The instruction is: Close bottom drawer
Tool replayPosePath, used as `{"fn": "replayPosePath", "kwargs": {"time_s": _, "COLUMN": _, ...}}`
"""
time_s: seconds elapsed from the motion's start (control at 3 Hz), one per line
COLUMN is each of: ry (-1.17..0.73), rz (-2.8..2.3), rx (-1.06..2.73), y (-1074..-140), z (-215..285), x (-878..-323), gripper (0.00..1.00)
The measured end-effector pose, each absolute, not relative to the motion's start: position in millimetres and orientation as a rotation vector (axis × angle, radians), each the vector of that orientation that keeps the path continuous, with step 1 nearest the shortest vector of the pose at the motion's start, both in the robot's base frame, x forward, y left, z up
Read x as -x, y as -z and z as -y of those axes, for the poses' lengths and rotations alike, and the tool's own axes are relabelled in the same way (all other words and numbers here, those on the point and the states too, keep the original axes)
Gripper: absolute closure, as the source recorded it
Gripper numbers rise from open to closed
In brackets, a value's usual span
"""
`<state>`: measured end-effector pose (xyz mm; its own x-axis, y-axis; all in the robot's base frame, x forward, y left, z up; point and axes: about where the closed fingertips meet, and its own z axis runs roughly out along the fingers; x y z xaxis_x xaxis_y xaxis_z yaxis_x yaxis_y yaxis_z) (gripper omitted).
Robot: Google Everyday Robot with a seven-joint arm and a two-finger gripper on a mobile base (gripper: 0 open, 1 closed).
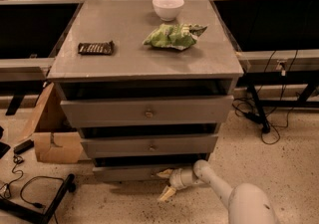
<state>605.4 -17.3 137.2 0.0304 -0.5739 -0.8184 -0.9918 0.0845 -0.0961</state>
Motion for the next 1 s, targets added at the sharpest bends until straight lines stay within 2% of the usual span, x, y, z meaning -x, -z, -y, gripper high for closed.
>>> {"fn": "replayPosePath", "kwargs": {"time_s": 0.33, "ry": -0.724, "rz": -1.633, "rx": 1.577, "y": -137.2, "z": 17.3, "x": -605.4, "gripper": 0.0}}
{"fn": "replayPosePath", "kwargs": {"time_s": 0.67, "ry": -0.724, "rz": -1.633, "rx": 1.577, "y": -137.2, "z": 17.2, "x": -605.4, "gripper": 0.18}}
{"fn": "replayPosePath", "kwargs": {"time_s": 1.0, "ry": -0.73, "rz": -1.647, "rx": 1.574, "y": -135.3, "z": 20.5, "x": -595.2, "gripper": 0.41}}
